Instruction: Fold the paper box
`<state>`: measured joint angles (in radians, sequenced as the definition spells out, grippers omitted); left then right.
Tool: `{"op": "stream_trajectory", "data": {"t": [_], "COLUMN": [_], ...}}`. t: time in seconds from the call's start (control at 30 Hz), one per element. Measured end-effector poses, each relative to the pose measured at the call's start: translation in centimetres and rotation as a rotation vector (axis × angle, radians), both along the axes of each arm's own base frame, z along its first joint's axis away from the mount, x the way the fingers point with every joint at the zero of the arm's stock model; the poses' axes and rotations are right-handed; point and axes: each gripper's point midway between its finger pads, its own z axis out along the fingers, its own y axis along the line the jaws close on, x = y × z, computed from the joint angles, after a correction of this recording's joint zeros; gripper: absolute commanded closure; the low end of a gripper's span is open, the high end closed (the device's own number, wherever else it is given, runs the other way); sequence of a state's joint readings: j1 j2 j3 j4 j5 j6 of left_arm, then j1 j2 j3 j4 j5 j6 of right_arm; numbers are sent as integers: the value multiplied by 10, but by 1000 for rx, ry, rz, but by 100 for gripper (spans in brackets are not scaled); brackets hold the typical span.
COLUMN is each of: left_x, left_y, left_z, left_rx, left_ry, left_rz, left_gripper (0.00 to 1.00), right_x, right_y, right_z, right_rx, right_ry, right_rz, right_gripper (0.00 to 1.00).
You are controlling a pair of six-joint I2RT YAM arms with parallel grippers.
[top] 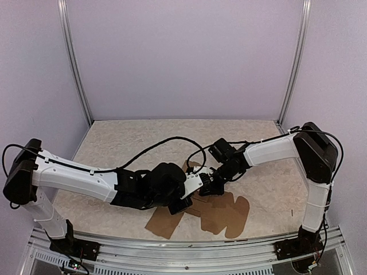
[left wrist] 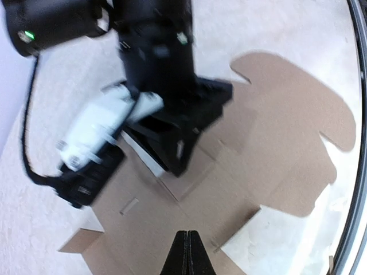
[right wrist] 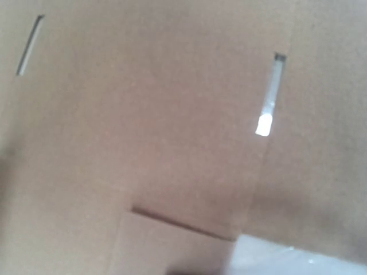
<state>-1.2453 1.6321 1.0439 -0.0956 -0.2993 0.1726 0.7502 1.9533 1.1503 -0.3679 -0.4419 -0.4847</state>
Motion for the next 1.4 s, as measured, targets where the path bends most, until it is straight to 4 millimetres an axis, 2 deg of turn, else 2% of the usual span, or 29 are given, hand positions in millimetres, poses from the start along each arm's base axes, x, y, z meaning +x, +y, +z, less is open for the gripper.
{"op": "stream_trajectory", "data": {"t": [0.07,0.17,0.33,0.6,0.77,1.1,1.4], "left_x": [-13,-27,-33,-32,-21,-10,-3], "left_y": [4,10,11,11,6,-6,-7], "left_z": [-29,-63,-83,-112,-118,-109,-118], "left_rx": [76,166,208,260,264,221,233], "left_ry": [39,81,109,132,130,119,114], "left_rz": [-23,-50,-68,-67,-48,-39,-40], "left_gripper": [100,100,100,100,100,100,100], "right_x": [0,1,0,0,-1,-2,-2], "right_y": [1,2,2,2,2,2,1], "right_z": [1,2,2,2,1,1,-1], "right_rx": [5,7,8,9,8,7,10], "right_ry": [0,-1,5,8,11,15,27], "right_rz": [1,2,4,4,5,6,6], "right_gripper": [86,86,86,86,86,86,86]}}
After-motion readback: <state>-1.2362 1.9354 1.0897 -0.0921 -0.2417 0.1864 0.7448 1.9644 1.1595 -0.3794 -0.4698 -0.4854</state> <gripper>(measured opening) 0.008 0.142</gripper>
